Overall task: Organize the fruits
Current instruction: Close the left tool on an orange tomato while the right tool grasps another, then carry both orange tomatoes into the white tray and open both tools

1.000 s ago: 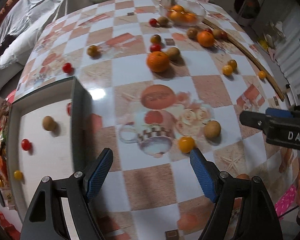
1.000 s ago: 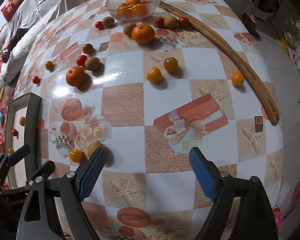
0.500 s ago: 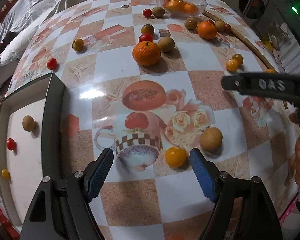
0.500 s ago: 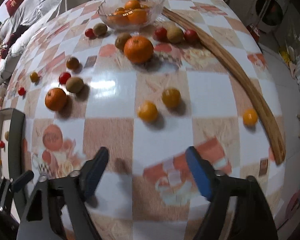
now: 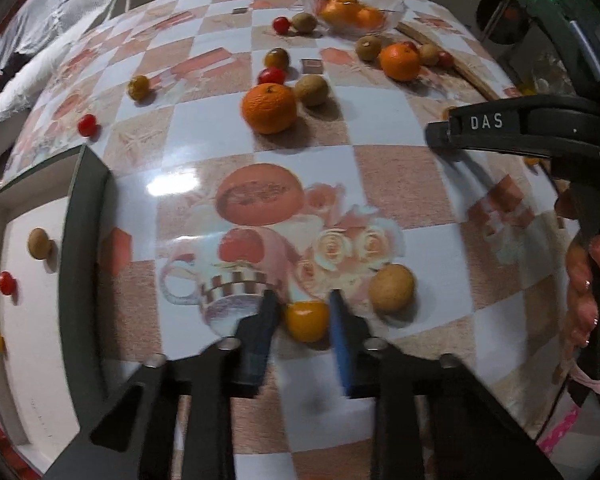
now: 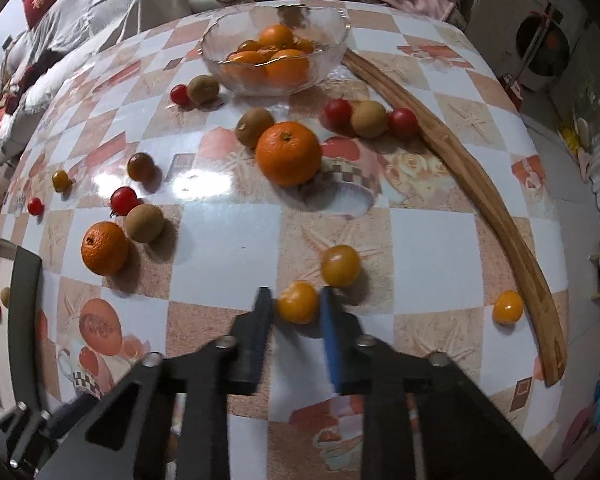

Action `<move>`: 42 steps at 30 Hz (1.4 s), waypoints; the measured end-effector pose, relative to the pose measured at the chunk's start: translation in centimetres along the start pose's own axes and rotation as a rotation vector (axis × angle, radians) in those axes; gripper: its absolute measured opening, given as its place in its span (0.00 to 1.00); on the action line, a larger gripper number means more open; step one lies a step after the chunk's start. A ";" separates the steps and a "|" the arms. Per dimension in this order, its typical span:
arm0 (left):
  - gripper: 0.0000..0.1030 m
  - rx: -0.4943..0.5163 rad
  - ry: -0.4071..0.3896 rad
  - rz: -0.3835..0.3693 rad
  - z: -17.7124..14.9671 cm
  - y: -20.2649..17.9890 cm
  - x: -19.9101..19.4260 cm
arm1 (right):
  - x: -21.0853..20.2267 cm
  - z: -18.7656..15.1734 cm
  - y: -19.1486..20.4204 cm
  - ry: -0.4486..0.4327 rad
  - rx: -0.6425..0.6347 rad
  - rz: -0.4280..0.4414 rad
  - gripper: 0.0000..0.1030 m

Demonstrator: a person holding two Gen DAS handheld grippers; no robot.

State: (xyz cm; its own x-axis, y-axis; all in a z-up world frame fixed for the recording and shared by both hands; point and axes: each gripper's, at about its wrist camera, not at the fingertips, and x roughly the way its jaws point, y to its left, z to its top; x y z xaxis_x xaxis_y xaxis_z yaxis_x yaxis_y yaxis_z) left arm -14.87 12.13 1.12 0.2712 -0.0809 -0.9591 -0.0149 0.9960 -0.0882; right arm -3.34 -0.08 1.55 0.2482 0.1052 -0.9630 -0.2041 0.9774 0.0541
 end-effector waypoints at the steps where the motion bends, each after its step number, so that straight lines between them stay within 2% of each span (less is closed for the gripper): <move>1: 0.20 -0.001 -0.004 -0.004 0.0 0.0 -0.1 | -0.1 0.0 -0.5 0.003 0.018 0.025 0.22; 7: 0.20 -0.057 0.007 -0.065 -0.6 1.2 -0.7 | -1.5 -1.2 -0.7 0.003 0.019 0.078 0.22; 21: 0.20 -0.091 -0.054 -0.059 0.0 4.8 -4.4 | -4.6 -4.1 2.3 0.037 -0.023 0.158 0.22; 31: 0.20 -0.163 -0.102 -0.018 -0.8 9.6 -7.0 | -5.7 -3.6 7.3 0.034 -0.101 0.198 0.22; 42: 0.20 -0.310 -0.115 0.065 -4.5 17.6 -8.6 | -6.0 -3.4 15.7 0.048 -0.238 0.252 0.22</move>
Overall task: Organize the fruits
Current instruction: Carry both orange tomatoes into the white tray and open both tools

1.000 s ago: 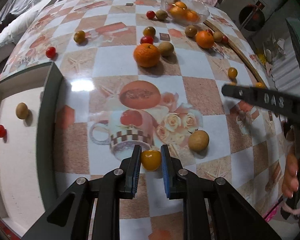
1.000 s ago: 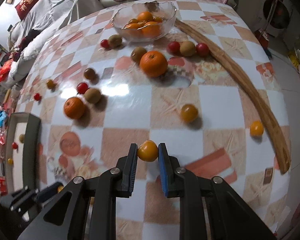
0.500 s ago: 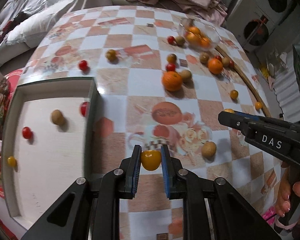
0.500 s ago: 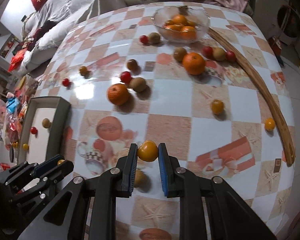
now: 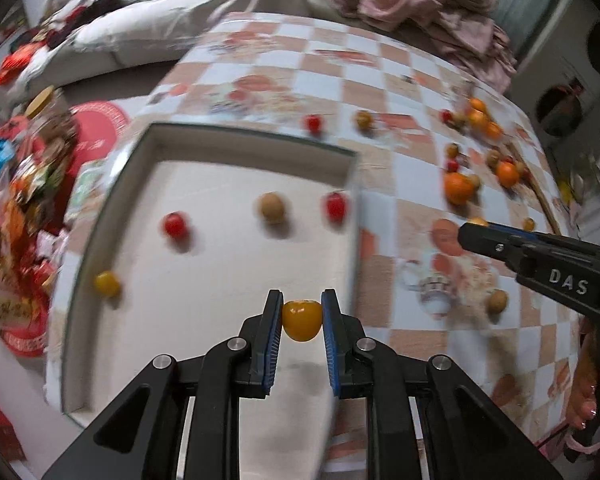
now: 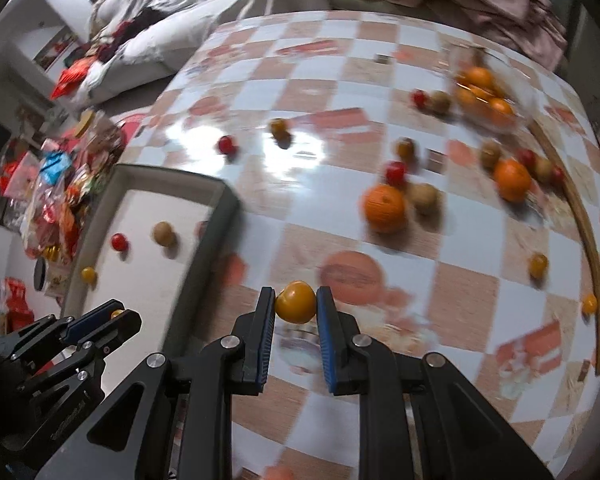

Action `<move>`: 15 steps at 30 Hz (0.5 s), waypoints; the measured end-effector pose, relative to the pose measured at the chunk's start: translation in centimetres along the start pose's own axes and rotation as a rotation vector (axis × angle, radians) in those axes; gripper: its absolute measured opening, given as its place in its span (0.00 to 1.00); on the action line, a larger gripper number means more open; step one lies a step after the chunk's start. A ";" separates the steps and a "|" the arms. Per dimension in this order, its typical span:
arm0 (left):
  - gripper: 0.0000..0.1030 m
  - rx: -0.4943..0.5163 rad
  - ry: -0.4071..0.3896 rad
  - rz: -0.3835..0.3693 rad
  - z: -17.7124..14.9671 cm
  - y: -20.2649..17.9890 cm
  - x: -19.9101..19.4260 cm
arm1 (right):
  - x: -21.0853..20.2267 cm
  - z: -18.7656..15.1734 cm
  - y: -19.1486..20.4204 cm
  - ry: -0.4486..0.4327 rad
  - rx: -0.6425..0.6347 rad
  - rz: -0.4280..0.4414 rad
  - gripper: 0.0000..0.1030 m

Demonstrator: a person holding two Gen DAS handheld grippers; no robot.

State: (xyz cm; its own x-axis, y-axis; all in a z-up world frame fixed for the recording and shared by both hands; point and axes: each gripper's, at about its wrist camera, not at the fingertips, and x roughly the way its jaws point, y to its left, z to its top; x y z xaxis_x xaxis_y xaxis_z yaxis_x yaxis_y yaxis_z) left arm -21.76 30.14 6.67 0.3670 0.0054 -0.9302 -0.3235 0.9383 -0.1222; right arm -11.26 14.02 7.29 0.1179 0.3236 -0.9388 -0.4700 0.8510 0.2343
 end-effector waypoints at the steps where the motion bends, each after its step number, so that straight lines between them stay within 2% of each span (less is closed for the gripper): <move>1: 0.20 -0.016 0.001 0.007 -0.2 0.8 0.0 | 0.3 0.2 1.0 0.004 -0.016 0.007 0.22; 8: 0.20 -0.109 0.000 0.060 -1.2 6.3 -0.2 | 2.1 1.1 6.7 0.031 -0.093 0.056 0.22; 15: 0.20 -0.168 0.024 0.090 -2.5 9.8 0.6 | 4.2 1.1 11.8 0.070 -0.175 0.085 0.22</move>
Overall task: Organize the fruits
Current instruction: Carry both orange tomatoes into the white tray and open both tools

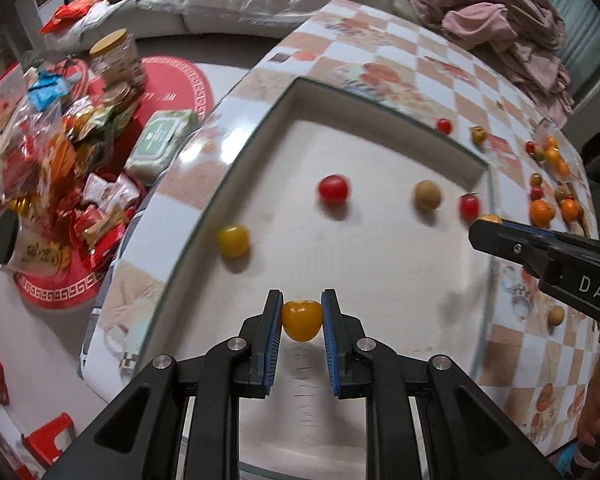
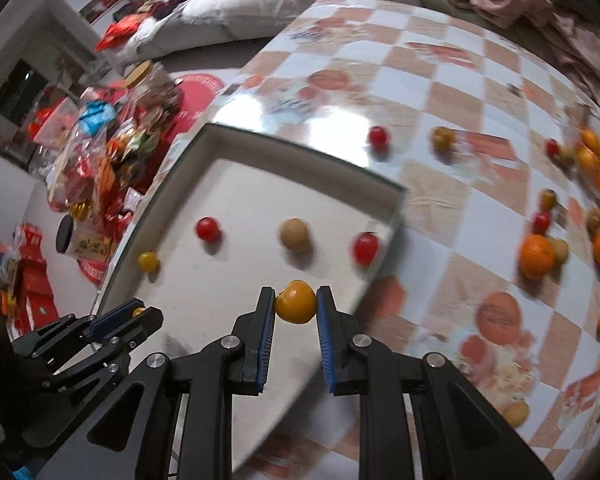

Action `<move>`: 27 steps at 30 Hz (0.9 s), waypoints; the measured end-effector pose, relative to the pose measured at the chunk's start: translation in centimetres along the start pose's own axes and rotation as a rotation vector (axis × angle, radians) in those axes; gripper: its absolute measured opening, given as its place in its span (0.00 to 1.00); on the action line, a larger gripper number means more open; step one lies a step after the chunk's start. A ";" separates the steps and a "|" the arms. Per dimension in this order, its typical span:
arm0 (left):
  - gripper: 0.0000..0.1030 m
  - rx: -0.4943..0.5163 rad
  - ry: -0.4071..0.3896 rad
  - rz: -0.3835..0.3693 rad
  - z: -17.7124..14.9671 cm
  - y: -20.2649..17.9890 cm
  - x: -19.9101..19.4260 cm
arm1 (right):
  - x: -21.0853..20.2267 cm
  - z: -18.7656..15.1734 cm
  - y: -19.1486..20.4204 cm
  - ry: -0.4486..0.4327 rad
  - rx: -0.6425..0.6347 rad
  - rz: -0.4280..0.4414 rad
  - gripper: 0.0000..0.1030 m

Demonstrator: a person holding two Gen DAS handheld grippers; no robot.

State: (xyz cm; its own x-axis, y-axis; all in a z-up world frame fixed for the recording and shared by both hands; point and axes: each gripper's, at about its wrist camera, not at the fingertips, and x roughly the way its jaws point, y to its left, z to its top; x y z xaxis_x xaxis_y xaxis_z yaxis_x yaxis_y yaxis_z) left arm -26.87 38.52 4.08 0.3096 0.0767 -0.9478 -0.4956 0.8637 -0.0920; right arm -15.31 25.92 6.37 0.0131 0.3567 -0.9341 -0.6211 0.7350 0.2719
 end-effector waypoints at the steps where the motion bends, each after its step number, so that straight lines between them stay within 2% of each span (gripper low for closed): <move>1: 0.20 -0.003 0.006 0.009 -0.2 0.4 0.3 | 0.4 0.1 0.5 0.007 -0.009 0.001 0.22; 12: 0.20 -0.022 0.047 0.041 -0.8 2.3 1.9 | 4.2 0.6 3.1 0.067 -0.073 -0.035 0.22; 27: 0.22 0.025 0.063 0.082 -1.1 1.5 2.4 | 5.9 0.3 2.5 0.100 -0.075 -0.089 0.23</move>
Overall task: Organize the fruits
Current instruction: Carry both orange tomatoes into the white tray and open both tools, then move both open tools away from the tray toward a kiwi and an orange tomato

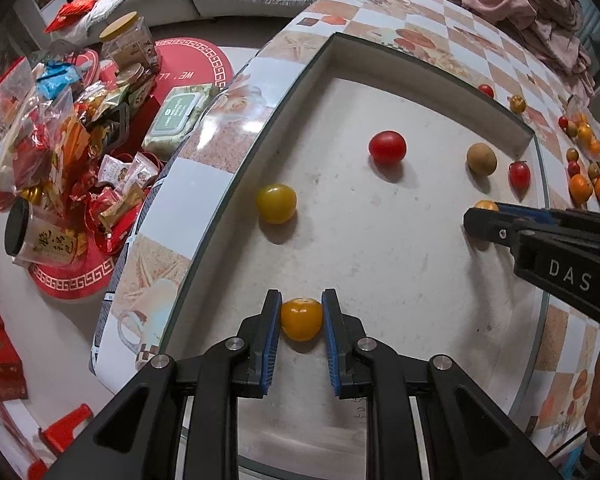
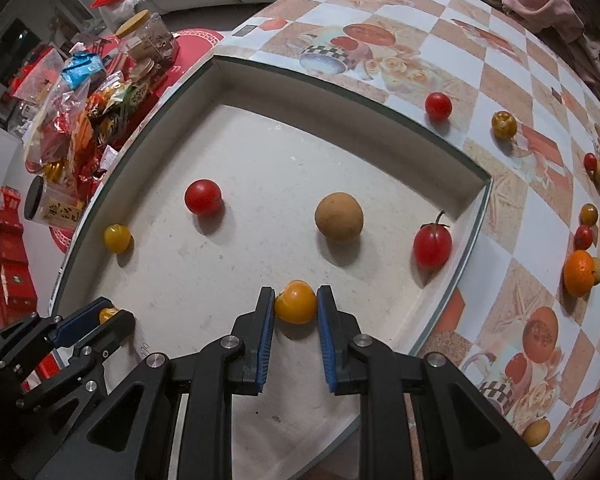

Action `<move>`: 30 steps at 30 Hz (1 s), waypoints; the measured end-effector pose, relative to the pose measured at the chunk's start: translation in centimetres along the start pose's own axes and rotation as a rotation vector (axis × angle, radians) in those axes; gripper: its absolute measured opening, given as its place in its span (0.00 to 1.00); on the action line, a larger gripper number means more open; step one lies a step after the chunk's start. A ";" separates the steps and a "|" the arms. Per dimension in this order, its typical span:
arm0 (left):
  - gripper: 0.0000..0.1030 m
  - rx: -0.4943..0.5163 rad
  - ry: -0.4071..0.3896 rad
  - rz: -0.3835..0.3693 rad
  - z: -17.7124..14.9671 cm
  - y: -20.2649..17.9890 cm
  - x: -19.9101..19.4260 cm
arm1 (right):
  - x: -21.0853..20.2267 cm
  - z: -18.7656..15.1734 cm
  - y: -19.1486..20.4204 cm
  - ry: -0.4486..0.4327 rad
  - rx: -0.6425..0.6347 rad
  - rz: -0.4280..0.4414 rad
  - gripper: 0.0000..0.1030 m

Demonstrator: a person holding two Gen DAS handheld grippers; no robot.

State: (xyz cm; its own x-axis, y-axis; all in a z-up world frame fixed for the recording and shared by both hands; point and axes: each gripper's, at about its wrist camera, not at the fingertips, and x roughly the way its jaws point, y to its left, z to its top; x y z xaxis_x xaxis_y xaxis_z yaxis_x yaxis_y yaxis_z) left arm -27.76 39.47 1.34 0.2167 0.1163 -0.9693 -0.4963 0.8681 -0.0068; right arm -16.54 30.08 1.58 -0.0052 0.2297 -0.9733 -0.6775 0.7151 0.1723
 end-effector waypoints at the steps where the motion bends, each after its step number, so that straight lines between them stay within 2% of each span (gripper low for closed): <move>1: 0.26 0.001 0.003 0.000 0.0 0.0 0.0 | 0.0 0.0 0.0 0.001 0.001 0.002 0.23; 2: 0.48 0.000 0.007 -0.003 0.0 0.0 0.0 | 0.0 0.0 0.1 0.001 0.000 0.002 0.23; 3: 0.75 -0.006 0.007 -0.009 -0.1 0.1 -0.1 | 0.0 0.0 0.1 0.003 0.000 0.005 0.24; 4: 0.77 -0.011 -0.008 -0.008 -0.2 0.1 -0.3 | 0.0 0.0 0.1 0.004 -0.001 0.009 0.26; 5: 0.77 -0.006 -0.035 0.001 -0.3 0.0 -0.8 | 0.0 0.0 0.2 0.005 -0.001 0.015 0.30; 8: 0.77 0.014 -0.015 -0.006 -0.4 -0.4 -0.7 | 0.0 0.0 0.2 0.006 -0.004 0.015 0.43; 10: 0.77 0.018 -0.012 -0.007 -0.5 -0.6 -0.7 | -0.2 -0.1 0.2 0.002 0.002 0.022 0.45; 12: 0.77 0.020 -0.009 -0.002 -0.6 -0.7 -0.8 | -0.4 -0.1 0.1 -0.001 0.010 0.032 0.59; 13: 0.77 0.020 -0.006 0.000 -0.6 -0.8 -0.9 | -0.6 -0.1 0.1 -0.006 0.013 0.038 0.77; 14: 0.77 0.022 -0.006 0.001 -0.5 -0.8 -0.9 | -0.9 -0.1 0.1 -0.016 0.017 0.046 0.83; 21: 0.77 0.062 -0.013 0.009 0.0 -2.2 -1.7 | -3.7 0.0 -1.0 -0.082 0.065 0.072 0.83; 30: 0.77 0.152 -0.035 -0.012 0.9 -6.0 -3.6 | -6.7 -0.9 -5.0 -0.132 0.145 0.048 0.83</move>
State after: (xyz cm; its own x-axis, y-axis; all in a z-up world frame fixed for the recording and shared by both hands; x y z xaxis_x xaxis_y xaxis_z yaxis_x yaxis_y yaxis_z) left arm -24.82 34.32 5.05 0.2520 0.1196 -0.9603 -0.3609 0.9323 0.0214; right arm -13.76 24.36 7.11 0.0678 0.3433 -0.9368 -0.5660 0.7865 0.2472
